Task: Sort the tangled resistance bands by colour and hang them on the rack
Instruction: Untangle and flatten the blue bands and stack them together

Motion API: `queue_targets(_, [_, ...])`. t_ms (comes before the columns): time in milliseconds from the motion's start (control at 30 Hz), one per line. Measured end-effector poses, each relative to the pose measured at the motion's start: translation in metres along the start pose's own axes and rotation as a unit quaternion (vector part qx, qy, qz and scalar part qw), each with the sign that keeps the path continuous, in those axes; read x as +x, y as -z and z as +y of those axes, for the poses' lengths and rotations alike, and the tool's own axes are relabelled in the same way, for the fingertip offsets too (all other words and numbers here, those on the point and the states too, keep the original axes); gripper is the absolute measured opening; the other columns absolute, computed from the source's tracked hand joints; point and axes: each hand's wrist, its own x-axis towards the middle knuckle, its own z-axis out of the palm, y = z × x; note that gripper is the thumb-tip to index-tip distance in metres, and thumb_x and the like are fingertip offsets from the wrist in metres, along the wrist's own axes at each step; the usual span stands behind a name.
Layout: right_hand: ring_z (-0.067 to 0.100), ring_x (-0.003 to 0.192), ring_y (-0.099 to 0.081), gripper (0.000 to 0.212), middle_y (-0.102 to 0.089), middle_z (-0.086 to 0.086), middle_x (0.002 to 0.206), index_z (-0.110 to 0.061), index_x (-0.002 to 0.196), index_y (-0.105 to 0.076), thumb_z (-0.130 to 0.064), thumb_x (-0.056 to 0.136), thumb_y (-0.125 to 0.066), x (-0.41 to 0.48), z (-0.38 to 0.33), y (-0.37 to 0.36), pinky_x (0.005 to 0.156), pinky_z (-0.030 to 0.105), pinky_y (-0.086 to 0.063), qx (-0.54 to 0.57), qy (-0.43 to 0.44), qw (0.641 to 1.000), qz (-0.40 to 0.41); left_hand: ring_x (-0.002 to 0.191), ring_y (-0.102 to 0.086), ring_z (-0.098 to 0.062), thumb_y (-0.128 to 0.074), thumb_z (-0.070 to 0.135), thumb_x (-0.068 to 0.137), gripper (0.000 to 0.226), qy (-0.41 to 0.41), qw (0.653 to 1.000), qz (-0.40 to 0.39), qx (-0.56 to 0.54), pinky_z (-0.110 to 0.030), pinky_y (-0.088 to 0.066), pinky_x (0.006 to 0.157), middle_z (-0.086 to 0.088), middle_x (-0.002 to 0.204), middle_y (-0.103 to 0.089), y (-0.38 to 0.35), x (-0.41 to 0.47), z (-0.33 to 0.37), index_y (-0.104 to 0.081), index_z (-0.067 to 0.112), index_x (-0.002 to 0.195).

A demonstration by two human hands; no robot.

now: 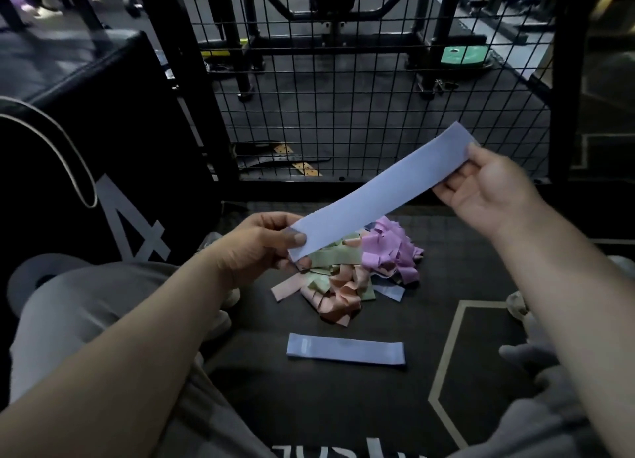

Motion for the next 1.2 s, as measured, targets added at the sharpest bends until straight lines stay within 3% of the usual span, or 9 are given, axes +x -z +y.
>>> queue_targets(200, [0.018,0.093,-0.061,0.011,-0.065,-0.004,0.084,-0.023,0.073,-0.055,-0.024,0.079,-0.047,-0.012,-0.006,0.008,0.089,0.038,-0.042,0.021,-0.057,0.997,-0.049,0.05,-0.055,-0.02,-0.076,0.005,0.082,0.013,-0.064,0.988,0.134,0.033,-0.023,-0.036,0.046,-0.008,0.067,-0.064,0.005,0.001,-0.001,-0.071,0.009,0.094])
queue_targets(300, [0.024,0.109,-0.059,0.014,-0.066,0.004,0.1,-0.022,0.062,-0.042,-0.032,0.071,-0.042,-0.021,-0.008,0.016,0.1,0.043,-0.036,0.053,-0.087,0.988,-0.114,0.072,-0.051,-0.029,-0.076,0.004,0.083,0.014,-0.119,0.974,0.191,0.029,-0.038,-0.04,0.066,-0.014,0.08,-0.066,0.006,0.005,-0.003,-0.08,0.017,0.086])
queue_targets(400, [0.032,0.123,-0.058,0.022,-0.064,0.01,0.107,-0.021,0.059,-0.038,-0.036,0.074,-0.045,-0.025,-0.007,0.022,0.105,0.055,-0.038,0.071,-0.101,0.979,-0.164,0.086,-0.057,-0.028,-0.069,-0.008,0.086,0.033,-0.157,0.956,0.248,0.018,-0.041,-0.045,0.075,-0.003,0.086,-0.075,0.003,0.007,-0.002,-0.081,0.022,0.076])
queue_targets(500, [0.034,0.128,-0.055,0.016,-0.062,0.011,0.109,-0.02,0.059,-0.039,-0.026,0.072,-0.047,-0.033,-0.007,0.023,0.104,0.064,-0.041,0.016,-0.083,0.974,-0.211,0.097,-0.071,-0.016,-0.069,-0.009,0.084,0.025,-0.174,0.947,0.27,-0.018,-0.03,-0.057,0.085,0.002,0.103,-0.077,0.002,0.008,0.002,-0.077,0.015,0.082])
queue_targets(667, [0.043,0.13,-0.053,0.007,-0.057,0.023,0.121,-0.015,0.062,-0.037,-0.009,0.065,-0.034,-0.039,-0.004,0.026,0.102,0.064,-0.045,-0.013,-0.065,0.963,-0.261,0.088,-0.073,-0.006,-0.049,-0.018,0.089,0.029,-0.17,0.943,0.266,-0.109,-0.016,-0.055,0.066,-0.001,0.109,-0.073,-0.001,0.002,0.013,-0.07,-0.001,0.098])
queue_targets(767, [0.045,0.122,-0.06,0.018,-0.061,0.029,0.117,-0.015,0.062,-0.034,0.002,0.06,-0.026,-0.04,0.003,0.027,0.098,0.054,-0.053,-0.061,-0.032,0.968,-0.24,0.089,-0.073,-0.014,-0.037,-0.013,0.086,0.037,-0.162,0.932,0.237,-0.222,-0.016,-0.055,0.067,-0.006,0.102,-0.075,-0.001,-0.002,0.02,-0.072,-0.003,0.094])
queue_targets(900, [0.035,0.12,-0.063,0.034,-0.069,0.021,0.121,-0.014,0.072,-0.033,0.015,0.055,-0.024,-0.038,0.014,0.028,0.093,0.046,-0.053,-0.188,0.013,0.966,-0.176,0.084,-0.072,-0.016,-0.055,-0.01,0.089,0.03,-0.159,0.942,0.236,-0.177,-0.022,-0.058,0.068,-0.009,0.098,-0.074,0.0,-0.002,0.019,-0.068,-0.003,0.116])
queue_targets(1067, [0.028,0.115,-0.067,0.048,-0.07,0.016,0.122,-0.01,0.085,-0.044,0.025,0.063,-0.02,-0.037,0.019,0.034,0.088,0.044,-0.054,-0.228,0.008,0.961,-0.158,0.103,-0.066,-0.029,-0.063,-0.008,0.087,0.043,-0.159,0.945,0.244,-0.15,-0.038,-0.053,0.098,-0.019,0.117,-0.069,0.012,0.0,0.013,-0.062,-0.002,0.129])
queue_targets(1200, [0.028,0.114,-0.067,0.052,-0.072,0.016,0.117,-0.007,0.092,-0.051,0.026,0.065,-0.021,-0.035,0.02,0.039,0.096,0.048,-0.051,-0.261,-0.007,0.956,-0.136,0.098,-0.07,-0.03,-0.059,-0.005,0.09,0.037,-0.138,0.958,0.224,-0.117,-0.032,-0.06,0.077,-0.026,0.118,-0.068,0.016,0.0,0.011,-0.063,-0.006,0.127])
